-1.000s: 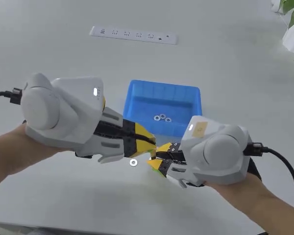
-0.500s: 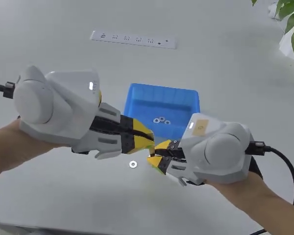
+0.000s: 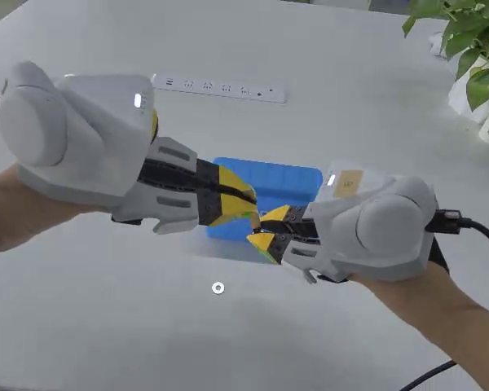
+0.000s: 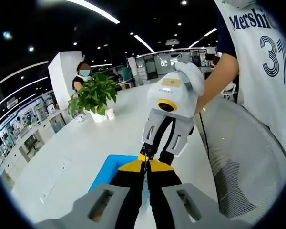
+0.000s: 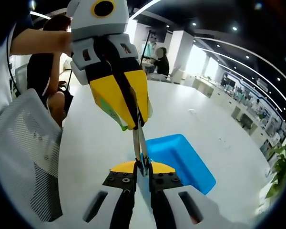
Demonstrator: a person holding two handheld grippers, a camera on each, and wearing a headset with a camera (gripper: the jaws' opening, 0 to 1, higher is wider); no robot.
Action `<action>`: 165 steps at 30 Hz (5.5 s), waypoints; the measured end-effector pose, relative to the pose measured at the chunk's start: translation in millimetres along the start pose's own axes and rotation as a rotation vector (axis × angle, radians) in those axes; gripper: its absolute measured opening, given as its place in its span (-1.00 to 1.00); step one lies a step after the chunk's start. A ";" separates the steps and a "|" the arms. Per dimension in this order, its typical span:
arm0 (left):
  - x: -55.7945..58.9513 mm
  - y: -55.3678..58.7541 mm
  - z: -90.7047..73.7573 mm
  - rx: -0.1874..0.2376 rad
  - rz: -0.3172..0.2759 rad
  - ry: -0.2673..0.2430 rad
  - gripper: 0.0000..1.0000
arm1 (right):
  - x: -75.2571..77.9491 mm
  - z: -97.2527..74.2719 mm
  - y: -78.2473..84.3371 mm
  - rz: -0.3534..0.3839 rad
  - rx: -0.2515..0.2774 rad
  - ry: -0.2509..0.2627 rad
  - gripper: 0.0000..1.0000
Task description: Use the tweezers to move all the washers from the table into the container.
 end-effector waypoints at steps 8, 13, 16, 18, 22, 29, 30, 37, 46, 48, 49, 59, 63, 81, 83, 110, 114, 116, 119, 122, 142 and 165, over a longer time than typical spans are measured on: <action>-24.7 -3.3 2.9 0.007 0.019 -0.028 -0.90 | 25.3 4.4 -6.9 -0.014 -0.001 0.035 -0.79; -42.2 2.5 11.9 -0.005 0.011 -0.037 -0.90 | 42.2 17.9 -6.9 -0.009 0.001 0.033 -0.79; -49.3 7.6 18.2 -0.018 0.008 -0.035 -0.90 | 48.5 27.6 -5.6 -0.003 -0.005 0.027 -0.79; -52.3 11.5 22.1 -0.026 0.005 -0.030 -0.90 | 50.9 35.2 -4.0 -0.001 -0.016 0.020 -0.79; -60.2 23.8 29.9 -0.054 -0.011 -0.028 -0.90 | 53.7 47.5 0.2 0.004 -0.035 0.008 -0.79; -68.1 40.1 41.3 -0.062 -0.063 -0.021 -0.90 | 56.0 64.9 8.8 0.074 -0.064 -0.021 -0.79; -69.5 42.9 42.7 -0.061 -0.072 -0.023 -0.90 | 56.2 66.5 9.6 0.077 -0.066 -0.021 -0.79; -73.5 49.9 44.5 -0.064 -0.094 -0.023 -0.90 | 57.9 73.5 12.2 0.098 -0.075 -0.028 -0.79; -72.1 51.9 46.7 -0.079 -0.082 -0.013 -0.90 | 59.3 72.6 13.9 0.117 -0.091 -0.025 -0.77; -71.4 50.6 46.5 -0.075 -0.080 -0.011 -0.90 | 59.6 70.5 14.1 0.112 -0.093 -0.019 -0.77; -70.4 49.4 45.8 -0.074 -0.077 -0.011 -0.90 | 59.5 68.7 13.6 0.112 -0.090 -0.018 -0.77; -60.2 39.3 26.6 -0.075 -0.038 -0.011 -0.90 | 51.8 55.2 0.8 0.057 -0.062 -0.018 -0.75; -56.0 33.0 18.9 -0.071 -0.017 -0.011 -0.90 | 45.6 45.6 -8.7 0.003 -0.045 -0.013 -0.74; 3.4 15.8 -7.6 -0.034 0.035 0.105 -0.90 | -15.3 12.9 -14.0 -0.139 0.005 -0.115 -0.76; 7.5 16.2 -9.0 -0.031 0.030 0.110 -0.90 | -19.8 11.6 -13.4 -0.155 0.004 -0.121 -0.78; 49.6 71.3 -6.6 -0.101 -0.097 0.138 -0.90 | -76.2 45.5 10.9 -0.145 -0.054 -0.210 -0.80; 48.0 73.9 -4.4 -0.104 -0.105 0.136 -0.90 | -75.1 48.3 13.2 -0.141 -0.060 -0.210 -0.80; 47.0 74.5 -3.3 -0.105 -0.106 0.136 -0.90 | -73.8 49.9 13.8 -0.127 -0.060 -0.216 -0.80; 46.2 75.4 -1.4 -0.111 -0.106 0.139 -0.90 | -73.3 51.6 15.2 -0.115 -0.062 -0.221 -0.80; 47.2 76.7 0.2 -0.116 -0.105 0.147 -0.90 | -75.2 53.0 17.0 -0.108 -0.064 -0.229 -0.79; 45.1 75.3 4.5 -0.110 -0.098 0.159 -0.90 | -74.0 55.9 18.5 -0.083 -0.064 -0.230 -0.78; 46.6 72.1 9.9 -0.094 -0.115 0.173 -0.90 | -74.4 59.4 27.0 -0.057 -0.081 -0.248 -0.79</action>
Point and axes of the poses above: the centre of the closed fingertips' face, and the gripper's own axes: z roughly forward along the fingers, x roughly to its right, y roughly out of its underside, the point moved 1 cm from there along -z, roughly backward along the fingers, and after that the axes turned 14 degrees about -x, right-handed, at the moved point
